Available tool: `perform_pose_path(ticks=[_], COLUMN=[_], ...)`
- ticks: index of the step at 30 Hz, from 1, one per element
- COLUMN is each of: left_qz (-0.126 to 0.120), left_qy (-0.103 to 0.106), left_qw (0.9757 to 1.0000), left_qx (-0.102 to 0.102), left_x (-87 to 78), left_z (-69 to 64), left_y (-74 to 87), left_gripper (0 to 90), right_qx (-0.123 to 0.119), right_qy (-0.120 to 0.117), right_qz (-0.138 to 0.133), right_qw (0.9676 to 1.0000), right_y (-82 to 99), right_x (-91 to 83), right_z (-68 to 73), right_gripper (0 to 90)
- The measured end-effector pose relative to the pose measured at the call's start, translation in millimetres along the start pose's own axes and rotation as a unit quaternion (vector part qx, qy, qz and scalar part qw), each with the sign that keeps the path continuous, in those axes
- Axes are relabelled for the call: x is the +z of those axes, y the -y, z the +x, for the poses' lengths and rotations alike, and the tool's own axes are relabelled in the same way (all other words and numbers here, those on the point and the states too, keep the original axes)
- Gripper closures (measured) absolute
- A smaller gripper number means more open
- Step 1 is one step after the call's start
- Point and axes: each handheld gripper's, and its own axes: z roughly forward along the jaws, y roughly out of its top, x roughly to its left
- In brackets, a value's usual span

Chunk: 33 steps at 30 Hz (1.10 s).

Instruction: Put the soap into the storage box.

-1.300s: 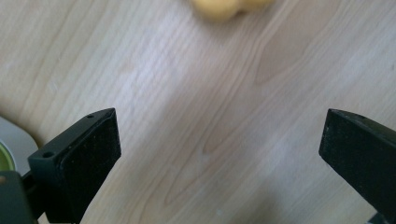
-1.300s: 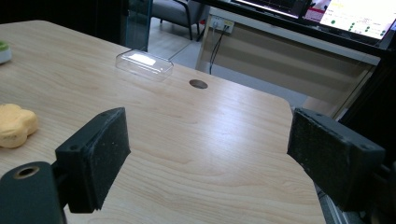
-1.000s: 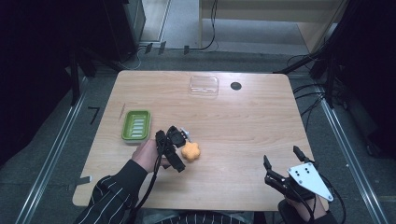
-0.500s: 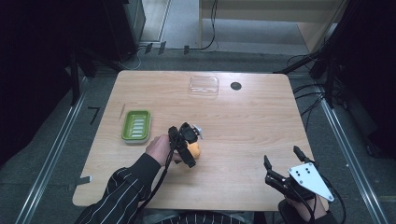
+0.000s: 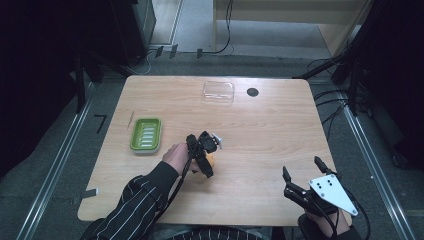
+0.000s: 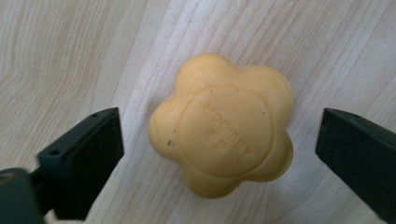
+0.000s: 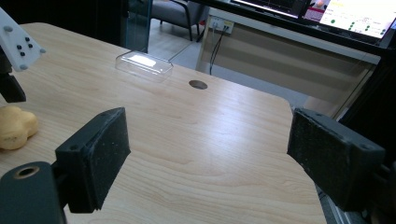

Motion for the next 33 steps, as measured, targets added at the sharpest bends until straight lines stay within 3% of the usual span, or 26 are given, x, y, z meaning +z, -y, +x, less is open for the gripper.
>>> perform_pose_path(ticks=[7, 9, 19, 24, 33], left_qz=[-0.003, -0.003, 0.003, 0.002, -0.013], left_qy=[-0.003, 0.0, -0.011, -0.016, -0.003], left_qw=[1.0, 1.0, 0.9999, 0.9998, 0.9999], left_qx=[0.005, 0.005, 0.005, 0.016, 0.01], left_x=[2.6, 2.3, 6.8, 9.2, 8.2], left_z=[-0.2, 0.6, 1.2, -1.0, -0.2], left_y=[-0.2, 0.1, 0.5, -0.2, 3.2], left_gripper=[7.4, 12.6, 16.9, 19.1, 25.6], right_qx=[0.0, 0.001, 0.0, 0.002, 0.002], right_qy=[0.0, 0.001, 0.0, 0.001, 0.002], right_qz=[-0.001, 0.0, -0.001, 0.0, -0.002], right_qw=[1.0, 1.0, 1.0, 1.0, 1.0], right_y=[0.1, 0.2, 0.1, 0.3, 0.3], right_x=[0.1, 0.0, -0.1, -0.5, -0.8], right_z=[-0.4, -0.3, -0.4, -0.5, -0.9], right_gripper=[13.3, 13.3, 13.3, 13.3, 13.3])
